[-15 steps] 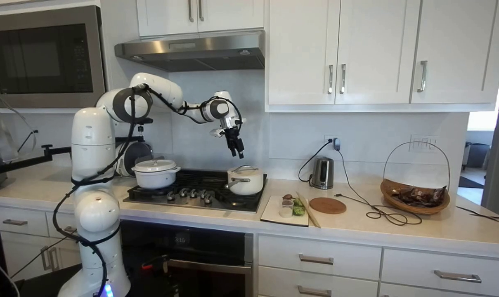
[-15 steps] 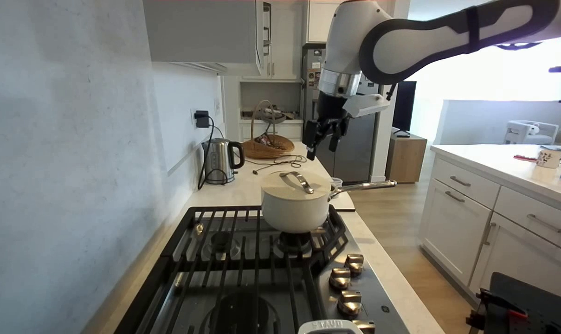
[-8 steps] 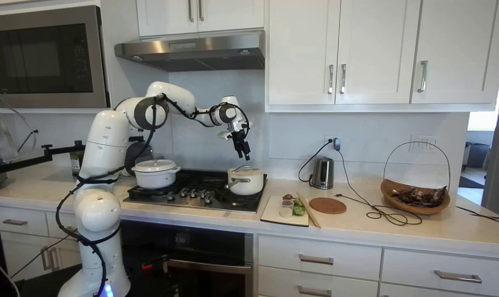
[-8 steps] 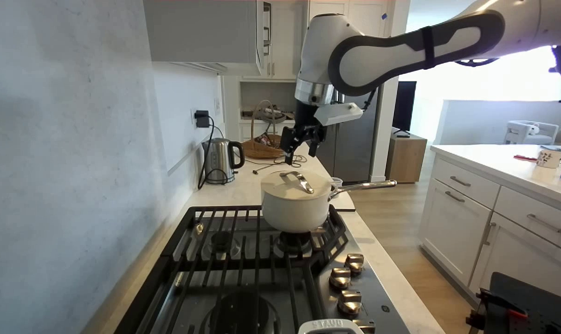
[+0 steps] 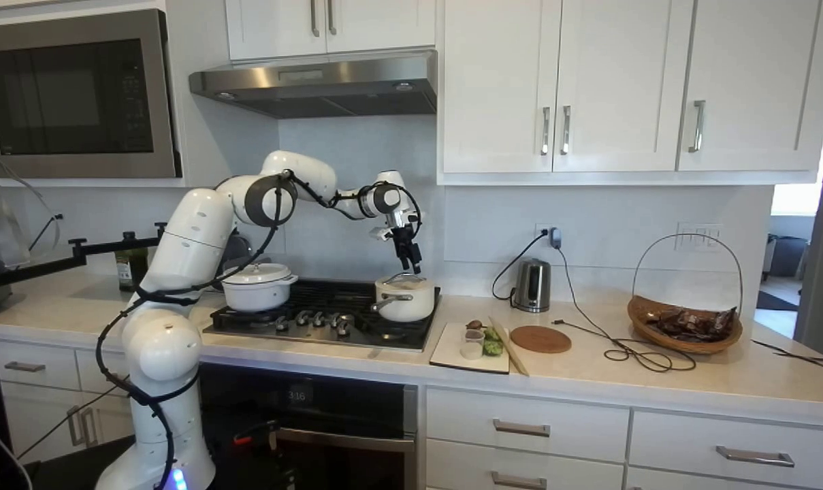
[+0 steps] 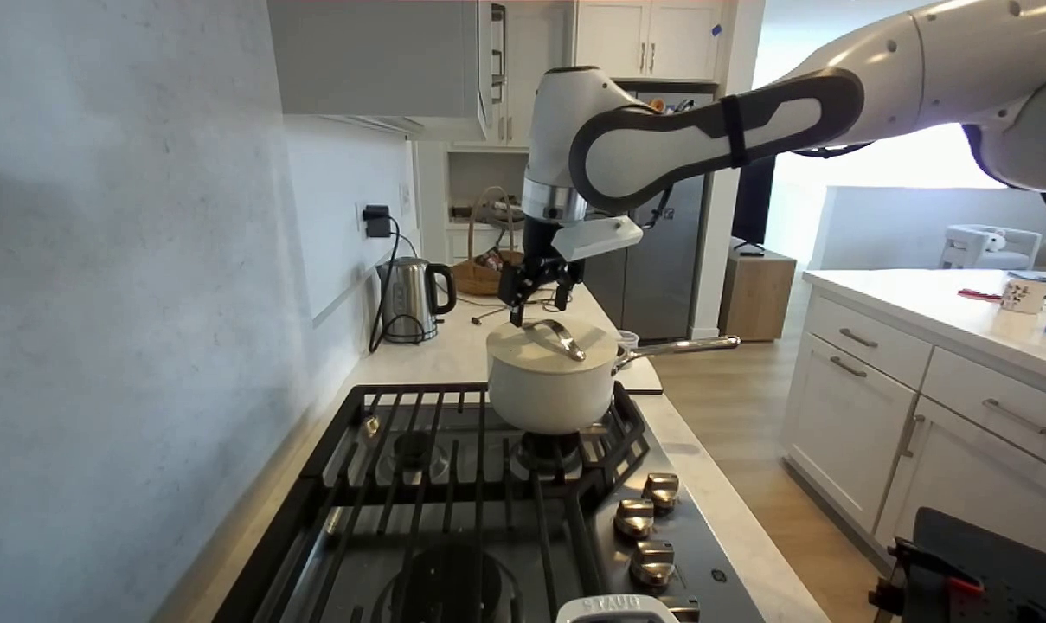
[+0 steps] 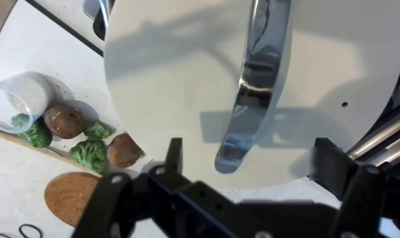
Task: Take the lid off the pot on the right of the stove
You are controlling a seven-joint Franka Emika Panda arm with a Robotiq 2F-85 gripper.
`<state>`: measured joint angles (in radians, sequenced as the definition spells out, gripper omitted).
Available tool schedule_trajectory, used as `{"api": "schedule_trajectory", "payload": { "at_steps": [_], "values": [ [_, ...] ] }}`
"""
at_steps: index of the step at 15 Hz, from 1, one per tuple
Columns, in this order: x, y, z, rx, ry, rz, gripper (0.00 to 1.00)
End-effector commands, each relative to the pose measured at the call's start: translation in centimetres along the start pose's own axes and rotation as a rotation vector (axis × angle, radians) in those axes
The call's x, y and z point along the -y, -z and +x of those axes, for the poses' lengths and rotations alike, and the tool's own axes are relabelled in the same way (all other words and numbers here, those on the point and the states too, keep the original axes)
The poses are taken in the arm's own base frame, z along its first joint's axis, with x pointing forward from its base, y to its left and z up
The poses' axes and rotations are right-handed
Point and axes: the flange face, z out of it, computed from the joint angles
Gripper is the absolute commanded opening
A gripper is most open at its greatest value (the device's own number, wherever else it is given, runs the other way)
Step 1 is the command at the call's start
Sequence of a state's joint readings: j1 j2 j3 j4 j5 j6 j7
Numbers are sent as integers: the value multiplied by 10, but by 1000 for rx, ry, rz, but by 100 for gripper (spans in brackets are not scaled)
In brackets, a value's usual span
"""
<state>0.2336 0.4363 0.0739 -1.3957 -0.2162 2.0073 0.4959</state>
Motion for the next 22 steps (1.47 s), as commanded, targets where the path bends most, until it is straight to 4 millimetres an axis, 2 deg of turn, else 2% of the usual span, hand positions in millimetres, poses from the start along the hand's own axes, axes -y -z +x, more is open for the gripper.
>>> {"api": "schedule_trajectory", "payload": {
  "at_steps": [1, 6, 15, 16, 18, 22],
  "values": [
    [2, -4, 9, 18, -30, -20, 100],
    [2, -13, 8, 53, -41, -22, 100],
    [-1, -10, -1, 110, -57, -13, 100],
    [-1, -9, -2, 111, -58, -12, 78],
    [-1, -9, -2, 111, -57, -12, 66],
    [-2, -7, -1, 108, -58, -9, 34]
  ]
}}
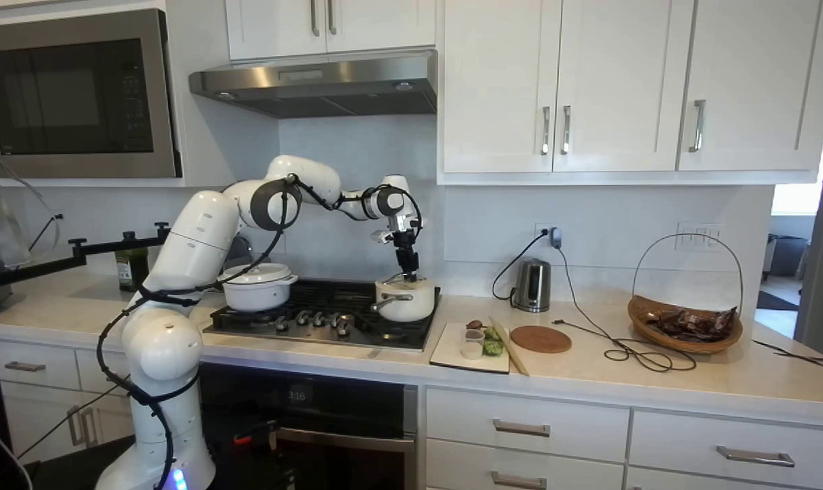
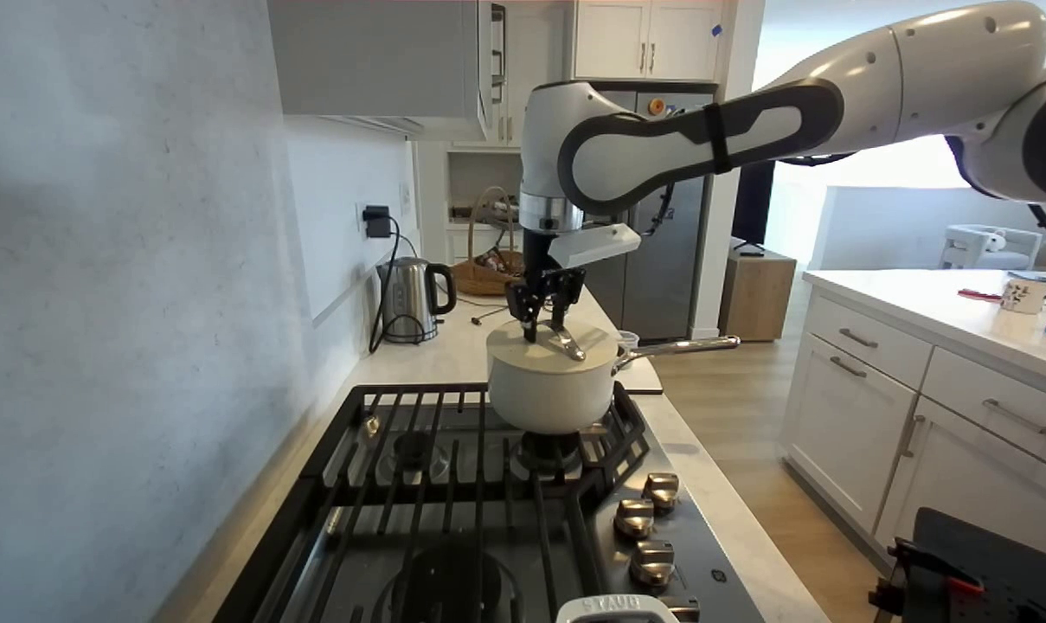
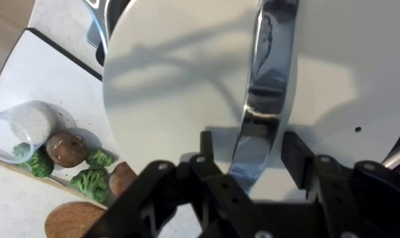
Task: Take the lid off the pot on the right of the stove
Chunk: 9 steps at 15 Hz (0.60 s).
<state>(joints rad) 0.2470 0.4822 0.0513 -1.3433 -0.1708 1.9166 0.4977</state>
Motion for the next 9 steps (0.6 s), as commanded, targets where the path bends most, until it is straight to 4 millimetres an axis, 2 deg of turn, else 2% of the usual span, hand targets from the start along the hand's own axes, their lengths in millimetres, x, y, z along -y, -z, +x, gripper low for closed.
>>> {"api": "schedule_trajectory", "payload": {
  "at_steps": [1, 4, 9],
  "values": [
    [-2, 10, -2, 14, -31, 5, 27],
    [-4, 11, -1, 14, -33, 5, 3],
    [-3, 11, -1, 15, -25, 3, 6]
  ]
}}
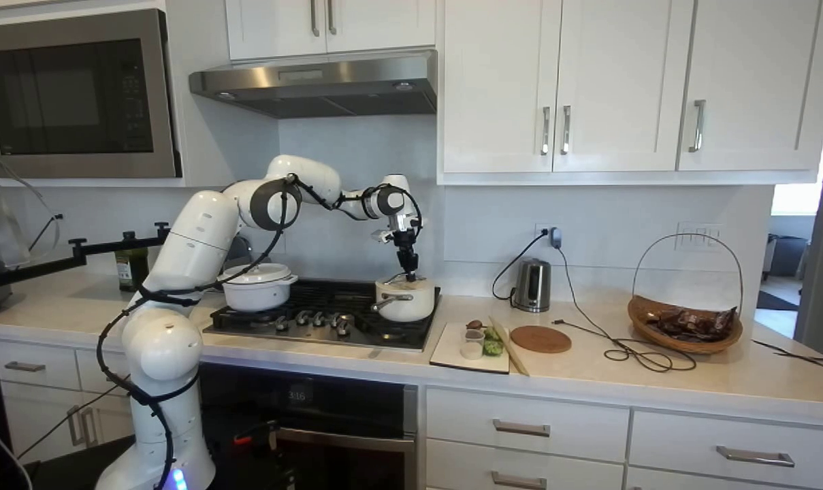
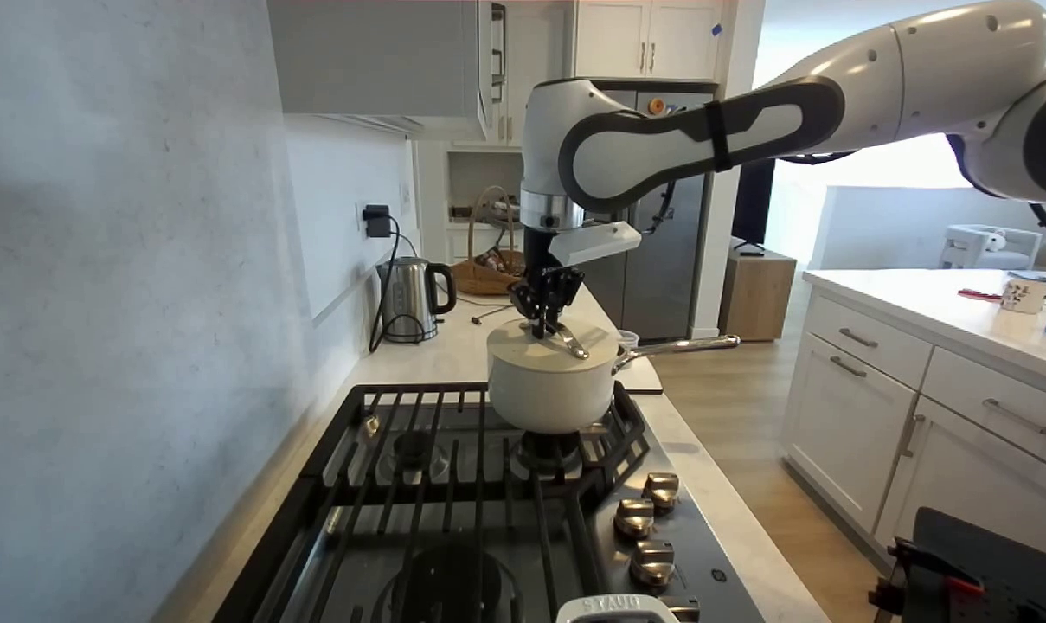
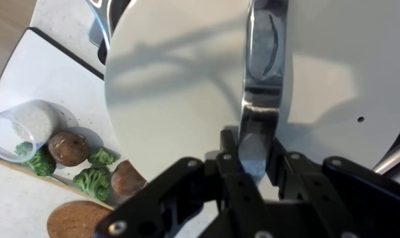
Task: Take the lid off the pot on the right of the stove
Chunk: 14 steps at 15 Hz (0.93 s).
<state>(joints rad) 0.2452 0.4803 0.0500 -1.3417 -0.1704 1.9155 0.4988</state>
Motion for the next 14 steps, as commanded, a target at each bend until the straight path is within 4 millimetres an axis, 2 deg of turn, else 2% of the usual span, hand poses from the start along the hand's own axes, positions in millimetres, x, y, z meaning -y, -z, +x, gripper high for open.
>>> {"api": "schedule_trajectory", "payload": {
  "at_steps": [1, 9, 14],
  "values": [
    [1, 11, -3, 16, -11, 3, 6],
    [18, 60, -13, -29, 67, -12, 6],
    [35, 78, -21, 18, 167, -9, 6]
  ]
}}
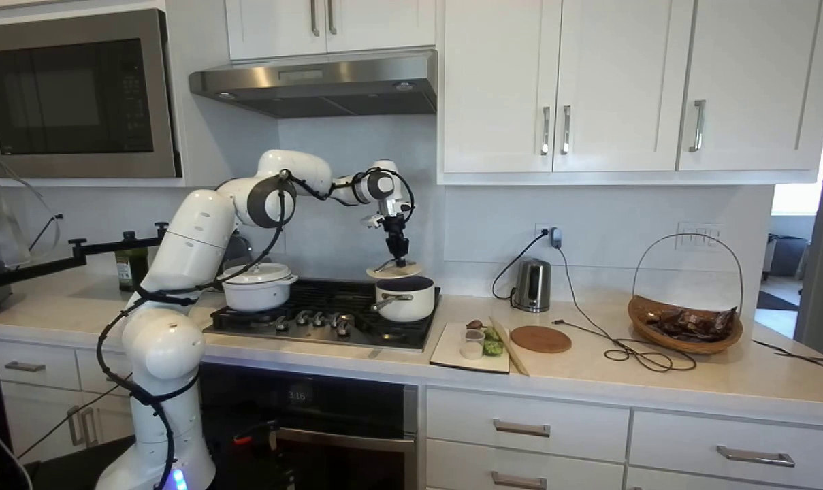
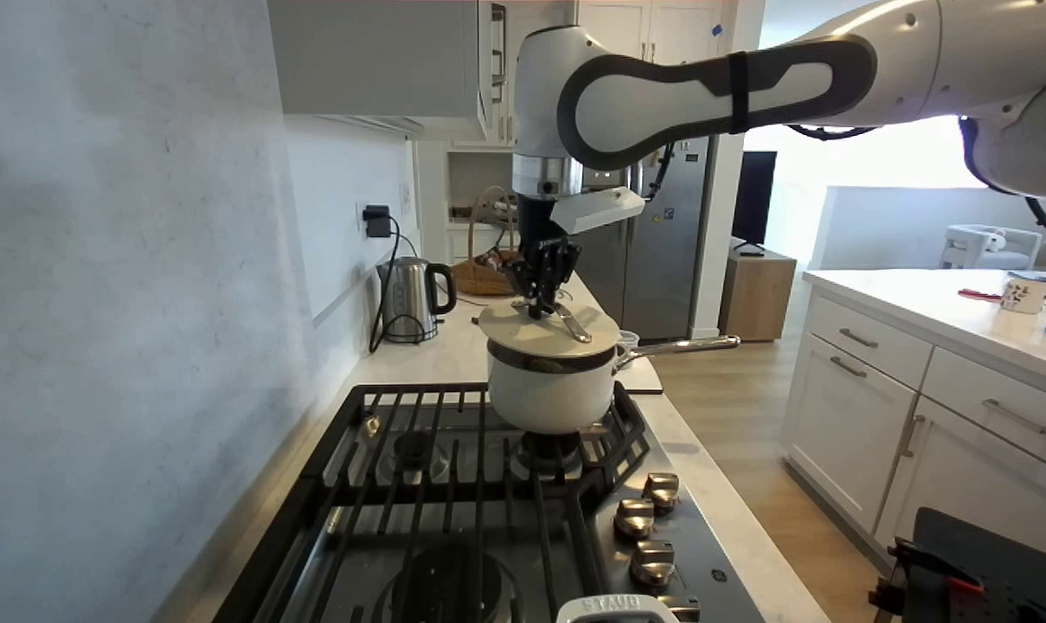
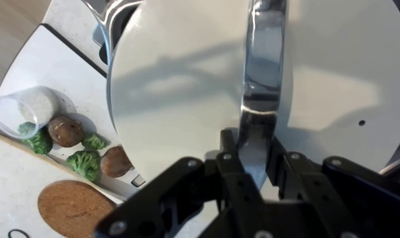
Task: Take the lid off the pot on the right of the stove
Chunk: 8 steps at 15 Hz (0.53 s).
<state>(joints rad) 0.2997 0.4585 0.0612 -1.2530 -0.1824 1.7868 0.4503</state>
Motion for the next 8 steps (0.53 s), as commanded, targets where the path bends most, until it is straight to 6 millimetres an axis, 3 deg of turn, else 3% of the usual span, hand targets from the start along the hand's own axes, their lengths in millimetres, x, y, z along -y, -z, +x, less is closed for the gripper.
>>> {"api": "schedule_trajectory", "payload": {
  "at_steps": [1, 8],
  "values": [
    [10, 28, -4, 23, 101, 2, 6],
    [45, 32, -15, 66, 317, 3, 6]
  ]
}}
